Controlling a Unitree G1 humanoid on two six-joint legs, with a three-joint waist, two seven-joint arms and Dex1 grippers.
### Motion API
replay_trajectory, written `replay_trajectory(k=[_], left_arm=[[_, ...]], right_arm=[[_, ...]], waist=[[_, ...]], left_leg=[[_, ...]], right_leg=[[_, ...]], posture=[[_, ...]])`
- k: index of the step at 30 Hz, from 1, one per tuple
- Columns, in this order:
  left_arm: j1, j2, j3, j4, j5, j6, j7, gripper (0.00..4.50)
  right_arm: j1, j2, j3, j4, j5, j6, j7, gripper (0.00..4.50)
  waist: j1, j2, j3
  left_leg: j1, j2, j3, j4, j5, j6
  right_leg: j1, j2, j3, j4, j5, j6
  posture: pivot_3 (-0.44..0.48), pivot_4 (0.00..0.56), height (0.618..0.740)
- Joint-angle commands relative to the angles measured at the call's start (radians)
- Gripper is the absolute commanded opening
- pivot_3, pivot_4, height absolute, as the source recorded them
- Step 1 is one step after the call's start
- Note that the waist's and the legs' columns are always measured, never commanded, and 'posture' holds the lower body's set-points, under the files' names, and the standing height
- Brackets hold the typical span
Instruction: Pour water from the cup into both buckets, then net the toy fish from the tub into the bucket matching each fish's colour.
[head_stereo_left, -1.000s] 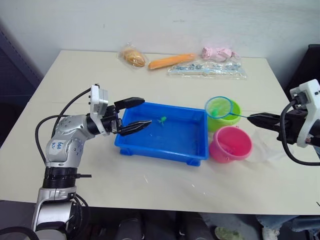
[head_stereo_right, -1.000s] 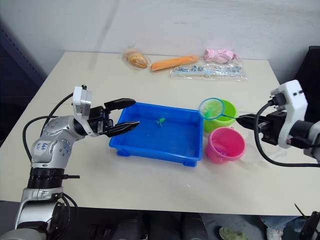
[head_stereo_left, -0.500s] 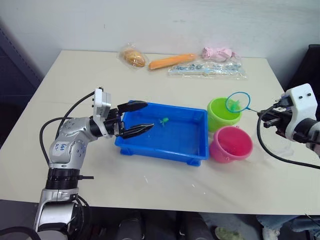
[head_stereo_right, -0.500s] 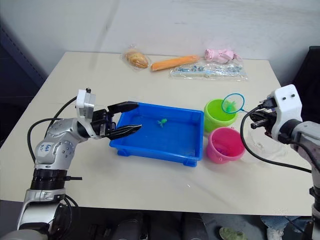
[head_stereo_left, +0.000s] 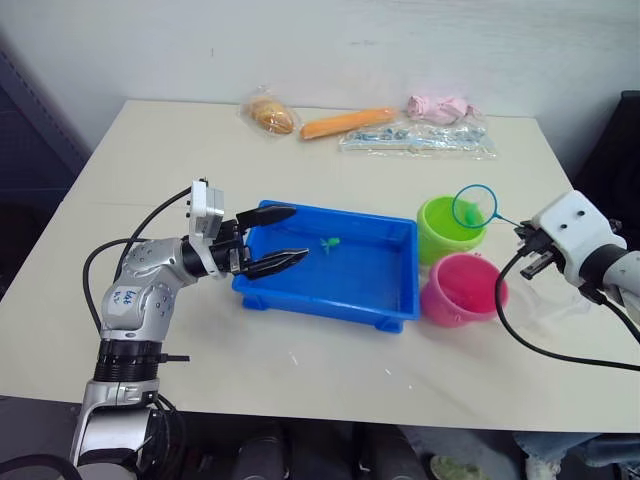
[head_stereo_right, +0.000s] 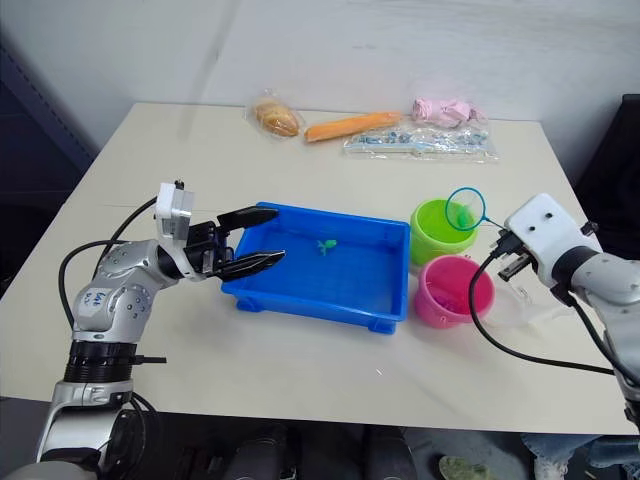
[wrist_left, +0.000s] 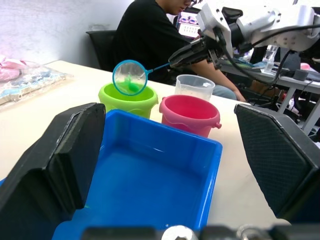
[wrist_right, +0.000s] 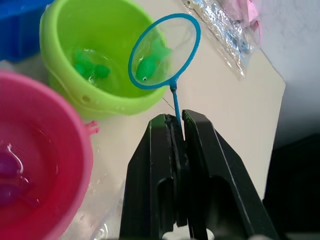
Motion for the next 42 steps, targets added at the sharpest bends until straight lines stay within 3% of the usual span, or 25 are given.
replay_trajectory(k=[1, 10, 14, 17, 22, 28, 33, 42], left_arm=[[-0.019, -0.010, 0.000, -0.007, -0.003, -0.023, 0.005, 4.45], [-0.033, -0.008, -0.008, 0.018, 0.000, -0.019, -0.004, 4.45], [-0.031, -0.004, -0.005, 0.018, 0.001, -0.023, -0.002, 4.45], [-0.021, 0.007, 0.005, 0.013, 0.002, -0.026, 0.000, 4.45], [0.019, 0.073, 0.045, 0.031, 0.003, -0.019, -0.005, 4.45], [0.088, 0.131, 0.108, 0.029, 0.004, -0.047, 0.020, 4.45], [0.148, 0.155, 0.128, 0.000, 0.011, -0.046, 0.041, 4.45], [0.170, 0.183, 0.147, -0.009, 0.005, -0.046, 0.055, 4.45]], right_arm=[[0.028, -0.024, -0.024, -0.004, -0.122, -0.193, -0.032, 0.00], [0.130, -0.077, -0.018, 0.127, -0.440, -0.645, -0.155, 0.00], [0.115, -0.016, -0.056, 0.129, -0.385, -0.653, -0.156, 0.00], [0.067, 0.079, -0.090, 0.059, -0.168, -0.508, -0.073, 0.00], [-0.070, 0.160, -0.086, -0.206, 0.494, 0.114, 0.080, 0.00], [-0.217, 0.219, -0.034, -0.242, 0.816, 0.626, -0.086, 0.00], [-0.311, 0.294, 0.120, -0.191, 0.794, 0.838, -0.182, 0.00], [-0.431, 0.368, 0.148, -0.065, 0.771, 0.989, -0.206, 0.00]], waist=[[-0.001, 0.000, 0.000], [-0.001, 0.000, 0.000], [-0.001, 0.000, 0.000], [-0.005, 0.000, 0.000], [-0.011, 0.000, 0.000], [0.001, 0.000, 0.000], [-0.002, 0.000, 0.000], [-0.004, 0.000, 0.000]], left_leg=[[0.000, 0.000, 0.000, 0.000, 0.000, 0.000], [0.001, 0.000, 0.001, 0.001, 0.001, -0.001], [0.001, 0.001, 0.001, 0.001, 0.001, -0.001], [0.002, 0.001, 0.000, 0.001, 0.001, -0.002], [0.006, 0.005, -0.003, 0.001, 0.001, -0.002], [0.008, 0.008, -0.005, 0.002, 0.000, 0.000], [0.007, 0.008, -0.006, 0.002, 0.000, 0.001], [0.005, 0.008, -0.003, 0.002, 0.000, 0.001]], right_leg=[[0.000, 0.000, 0.000, 0.000, 0.000, 0.000], [0.001, 0.000, 0.000, 0.001, 0.000, 0.000], [0.001, 0.000, 0.000, 0.001, 0.000, 0.000], [0.001, 0.001, 0.000, 0.002, 0.000, 0.000], [0.002, 0.002, 0.003, 0.006, 0.000, 0.000], [0.006, 0.000, 0.002, 0.005, 0.000, -0.002], [0.006, 0.000, 0.001, 0.005, 0.000, -0.002], [0.002, 0.000, 0.003, 0.006, 0.000, -0.002]], posture=[[0.000, 0.150, 0.740], [0.000, 0.150, 0.740], [0.000, 0.150, 0.740], [0.000, 0.150, 0.740], [0.000, 0.150, 0.740], [0.000, 0.150, 0.740], [0.000, 0.150, 0.740], [0.000, 0.150, 0.740]])
